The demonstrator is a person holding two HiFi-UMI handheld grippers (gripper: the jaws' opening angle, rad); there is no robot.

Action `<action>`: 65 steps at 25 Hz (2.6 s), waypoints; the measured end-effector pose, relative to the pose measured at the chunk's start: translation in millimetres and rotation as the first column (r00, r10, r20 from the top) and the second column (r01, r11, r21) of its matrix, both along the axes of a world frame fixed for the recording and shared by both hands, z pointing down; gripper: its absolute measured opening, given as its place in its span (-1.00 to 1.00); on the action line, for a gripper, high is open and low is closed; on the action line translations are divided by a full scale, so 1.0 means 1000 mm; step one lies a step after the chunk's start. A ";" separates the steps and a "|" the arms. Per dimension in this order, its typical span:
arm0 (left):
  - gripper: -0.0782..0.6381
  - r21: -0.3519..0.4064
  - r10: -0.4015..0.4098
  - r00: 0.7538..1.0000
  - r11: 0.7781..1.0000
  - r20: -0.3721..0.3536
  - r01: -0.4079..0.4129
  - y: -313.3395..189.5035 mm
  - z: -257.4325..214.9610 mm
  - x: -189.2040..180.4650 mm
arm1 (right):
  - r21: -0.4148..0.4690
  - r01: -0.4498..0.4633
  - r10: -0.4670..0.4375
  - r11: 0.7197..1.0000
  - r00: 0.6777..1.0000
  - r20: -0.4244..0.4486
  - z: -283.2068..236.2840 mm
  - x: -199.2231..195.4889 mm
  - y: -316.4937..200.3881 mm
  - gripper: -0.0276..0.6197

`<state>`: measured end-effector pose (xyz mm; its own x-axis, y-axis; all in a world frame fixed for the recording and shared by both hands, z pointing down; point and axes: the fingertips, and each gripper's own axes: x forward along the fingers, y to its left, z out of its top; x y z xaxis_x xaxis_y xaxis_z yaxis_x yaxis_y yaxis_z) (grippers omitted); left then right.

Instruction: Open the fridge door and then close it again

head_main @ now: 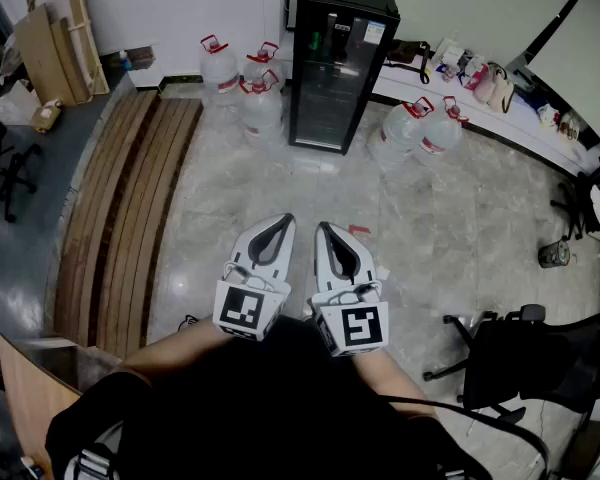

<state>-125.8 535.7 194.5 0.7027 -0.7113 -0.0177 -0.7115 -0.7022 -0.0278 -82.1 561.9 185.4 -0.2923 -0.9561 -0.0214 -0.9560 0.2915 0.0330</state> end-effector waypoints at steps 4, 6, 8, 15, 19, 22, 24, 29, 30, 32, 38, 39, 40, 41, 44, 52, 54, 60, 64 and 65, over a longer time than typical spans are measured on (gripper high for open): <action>-0.76 0.006 0.002 1.000 1.000 0.001 -0.002 -0.008 0.005 -0.015 | -0.015 -0.029 0.029 0.999 1.000 -0.001 -0.005 -0.011 -0.011 -0.87; -0.76 -0.002 0.001 1.000 1.000 -0.009 -0.001 -0.013 0.005 -0.021 | -0.013 -0.035 0.035 0.999 0.999 0.004 -0.005 -0.017 -0.017 -0.87; -0.76 -0.003 0.004 1.000 1.000 -0.011 -0.004 -0.019 0.006 -0.028 | -0.002 -0.020 0.020 1.000 1.000 0.002 -0.004 -0.026 -0.022 -0.87; -0.76 -0.003 0.035 0.999 0.999 -0.020 -0.035 -0.040 0.006 -0.049 | -0.049 -0.075 0.076 0.996 0.997 0.013 0.005 -0.041 -0.045 -0.87; -0.76 -0.023 0.037 0.999 0.999 -0.035 -0.038 -0.048 0.012 -0.061 | -0.034 -0.073 0.075 0.997 0.997 0.036 0.009 -0.053 -0.052 -0.87; -0.76 -0.051 0.031 0.999 0.998 -0.034 -0.033 -0.063 0.024 -0.066 | -0.046 -0.069 0.071 0.997 0.997 0.030 0.017 -0.057 -0.065 -0.87; -0.76 -0.053 0.028 0.999 0.998 -0.030 -0.029 -0.077 0.030 -0.063 | -0.060 -0.069 0.071 0.996 0.997 0.031 0.023 -0.051 -0.080 -0.87; -0.76 -0.107 0.004 1.000 0.994 -0.007 -0.005 -0.132 0.058 -0.042 | -0.096 -0.063 0.068 0.993 0.997 0.044 0.049 -0.023 -0.138 -0.87; -0.76 -0.112 0.005 1.000 0.994 0.003 -0.004 -0.145 0.065 -0.035 | -0.095 -0.058 0.062 0.994 0.997 0.044 0.053 -0.015 -0.154 -0.87; -0.76 -0.122 -0.008 1.000 0.992 0.009 0.009 -0.175 0.072 -0.017 | -0.088 -0.042 0.046 0.995 0.998 0.045 0.058 0.004 -0.190 -0.87; -0.76 -0.145 -0.062 0.998 0.987 0.012 0.063 -0.275 0.069 0.051 | -0.078 0.007 -0.002 0.997 0.998 0.065 0.053 0.075 -0.301 -0.87; -0.76 -0.147 -0.068 0.998 0.987 0.011 0.069 -0.289 0.066 0.061 | -0.078 0.009 -0.004 0.997 0.998 0.063 0.051 0.086 -0.315 -0.87; -0.76 -0.149 -0.072 0.997 0.986 0.012 0.073 -0.302 0.065 0.071 | -0.078 0.014 -0.010 0.997 0.998 0.056 0.050 0.095 -0.327 -0.87; -0.76 -0.150 -0.076 0.997 0.986 0.013 0.078 -0.314 0.064 0.080 | -0.081 0.024 -0.020 0.996 0.999 0.046 0.050 0.103 -0.338 -0.87; -0.76 -0.146 -0.087 0.996 0.985 0.013 0.088 -0.348 0.063 0.102 | -0.098 0.048 -0.044 0.994 0.998 0.042 0.054 0.122 -0.371 -0.87; -0.76 -0.161 -0.110 0.994 0.981 0.001 0.109 -0.436 0.066 0.120 | -0.107 0.059 -0.056 0.993 0.998 0.031 0.057 0.135 -0.452 -0.87; -0.76 -0.167 -0.103 0.995 0.981 0.003 0.102 -0.463 0.071 0.121 | -0.119 0.048 -0.045 0.992 0.999 0.027 0.062 0.135 -0.477 -0.87; -0.76 -0.171 -0.044 0.999 0.984 0.005 0.044 -0.562 0.086 0.116 | -0.136 -0.035 0.038 0.990 0.999 0.018 0.071 0.138 -0.575 -0.87; -0.76 -0.157 0.013 1.000 0.988 0.014 -0.010 -0.633 0.097 0.109 | -0.115 -0.094 0.095 0.989 0.995 0.003 0.073 0.132 -0.646 -0.87; -0.76 -0.147 0.024 1.000 0.989 0.011 -0.022 -0.648 0.099 0.109 | -0.118 -0.110 0.111 0.987 0.994 0.004 0.077 0.132 -0.660 -0.87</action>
<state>-17.2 -112.1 293.6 0.7186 -0.6890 0.0949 -0.6951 -0.7157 0.0679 50.4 -98.6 262.3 -0.1853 -0.9785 0.0903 -0.9826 0.1856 -0.0053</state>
